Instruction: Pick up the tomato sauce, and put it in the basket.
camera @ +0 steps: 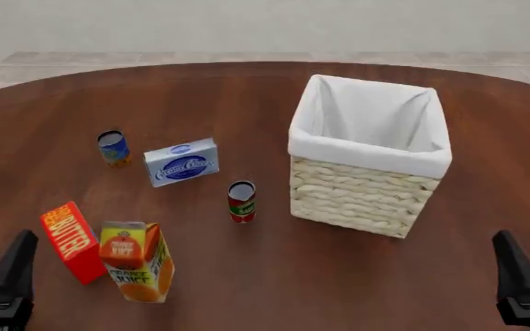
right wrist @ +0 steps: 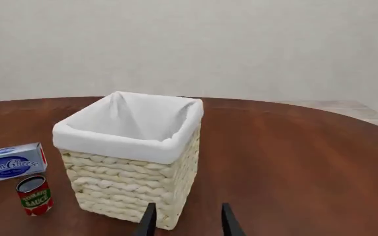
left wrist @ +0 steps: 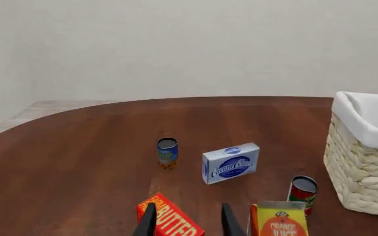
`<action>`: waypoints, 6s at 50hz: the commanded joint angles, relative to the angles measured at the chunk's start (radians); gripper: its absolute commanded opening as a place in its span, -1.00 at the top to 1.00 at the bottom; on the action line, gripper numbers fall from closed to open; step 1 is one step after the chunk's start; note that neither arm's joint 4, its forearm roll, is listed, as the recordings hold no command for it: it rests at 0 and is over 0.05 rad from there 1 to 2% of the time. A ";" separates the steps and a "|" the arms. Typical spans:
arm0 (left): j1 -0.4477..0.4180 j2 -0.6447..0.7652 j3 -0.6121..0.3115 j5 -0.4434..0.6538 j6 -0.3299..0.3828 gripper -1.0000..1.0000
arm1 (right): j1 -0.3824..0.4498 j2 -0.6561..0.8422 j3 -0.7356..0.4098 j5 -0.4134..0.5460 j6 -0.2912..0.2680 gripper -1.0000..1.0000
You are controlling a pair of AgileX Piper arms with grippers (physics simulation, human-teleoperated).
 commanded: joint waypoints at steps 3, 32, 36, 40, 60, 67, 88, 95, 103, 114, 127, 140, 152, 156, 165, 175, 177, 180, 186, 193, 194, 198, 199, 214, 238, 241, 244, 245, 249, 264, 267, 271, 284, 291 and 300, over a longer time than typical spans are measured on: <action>0.000 0.002 -0.001 0.000 0.000 -1.00 | 0.000 0.005 -0.003 -0.001 0.000 -1.00; 0.001 0.000 -0.002 0.002 -0.001 -1.00 | 0.000 0.003 -0.002 -0.001 0.000 -1.00; -0.010 0.000 0.000 0.002 -0.001 -1.00 | 0.000 0.003 -0.002 -0.001 -0.001 -1.00; -0.042 0.002 -0.003 0.006 -0.013 -1.00 | 0.000 0.004 -0.002 -0.001 -0.001 -1.00; -0.249 0.204 -0.266 0.167 -0.054 -1.00 | 0.002 0.001 -0.001 -0.003 -0.015 -1.00; -0.293 0.325 -0.412 0.228 -0.024 -1.00 | 0.000 0.004 0.000 -0.002 0.000 -1.00; -0.453 0.703 -0.745 0.370 0.027 -1.00 | 0.001 0.005 -0.002 -0.001 -0.001 -1.00; -0.506 0.822 -0.819 0.378 0.027 -1.00 | 0.001 0.010 0.000 -0.008 -0.001 -1.00; -0.542 0.896 -0.896 0.391 0.021 -1.00 | 0.002 0.012 0.000 -0.010 -0.001 -1.00; -0.621 0.963 -0.949 0.399 0.096 -1.00 | 0.002 0.012 0.000 -0.011 -0.001 -1.00; -0.637 1.055 -0.998 0.412 0.124 -1.00 | 0.002 0.014 0.001 -0.013 -0.001 -1.00; -0.620 1.201 -1.071 0.485 0.107 -1.00 | 0.002 0.014 0.001 -0.013 -0.001 -1.00; -0.611 1.302 -1.106 0.514 0.083 -1.00 | 0.002 0.013 0.001 -0.013 -0.001 -1.00; -0.603 1.313 -1.109 0.515 0.089 -1.00 | 0.002 0.013 0.001 -0.013 -0.001 -1.00; -0.579 1.351 -1.123 0.506 0.088 -1.00 | 0.002 0.014 0.001 -0.013 -0.001 -1.00; -0.577 1.381 -1.126 0.508 0.077 -1.00 | 0.002 0.014 0.001 -0.013 -0.001 -1.00; -0.574 1.386 -1.135 0.511 0.077 -1.00 | 0.003 0.014 0.001 -0.013 -0.001 -1.00; -0.574 1.397 -1.145 0.513 0.074 -1.00 | 0.003 0.014 0.001 -0.013 -0.002 -1.00; -0.585 1.415 -1.144 0.511 0.051 -1.00 | 0.003 0.014 0.001 -0.013 -0.001 -1.00; -0.580 1.436 -1.140 0.495 0.053 -1.00 | 0.002 0.014 0.001 -0.013 -0.001 -1.00; -0.581 1.439 -1.138 0.491 0.049 -1.00 | 0.002 0.014 0.001 -0.013 -0.001 -1.00; -0.589 1.457 -1.125 0.474 0.042 -1.00 | 0.002 0.014 0.001 -0.013 -0.001 -1.00; -0.589 1.461 -1.124 0.471 0.041 -1.00 | 0.002 0.013 0.001 -0.013 -0.001 -1.00; -0.567 1.514 -1.113 0.438 0.030 -1.00 | 0.002 0.014 0.001 -0.013 -0.001 -1.00; -0.556 1.578 -1.109 0.411 0.023 -1.00 | 0.002 0.014 0.001 -0.013 -0.001 -1.00; -0.556 1.586 -1.112 0.406 0.019 -1.00 | 0.002 0.014 0.001 -0.013 -0.002 -1.00; -0.553 1.595 -1.116 0.403 0.017 -1.00 | 0.002 0.014 0.001 -0.013 -0.001 -1.00; -0.555 1.598 -1.115 0.400 0.012 -1.00 | 0.002 0.014 0.001 -0.013 -0.002 -1.00; -0.561 1.613 -1.104 0.378 -0.005 -1.00 | 0.003 0.014 0.001 -0.013 -0.001 -1.00; -0.563 1.658 -1.123 0.359 -0.023 -1.00 | 0.002 0.014 0.001 -0.013 -0.001 -1.00; -0.559 1.668 -1.127 0.357 -0.019 -1.00 | 0.002 0.014 0.001 -0.013 -0.001 -1.00; -0.564 1.677 -1.125 0.352 -0.033 -1.00 | 0.002 0.014 0.001 -0.013 -0.001 -1.00; -0.563 1.706 -1.136 0.344 -0.036 -1.00 | 0.003 0.014 0.001 -0.013 -0.001 -1.00; -0.558 1.725 -1.142 0.333 -0.044 -1.00 | 0.002 0.014 0.001 -0.013 -0.002 -1.00; -0.555 1.750 -1.143 0.317 -0.038 -1.00 | 0.002 0.014 0.001 -0.013 -0.001 -1.00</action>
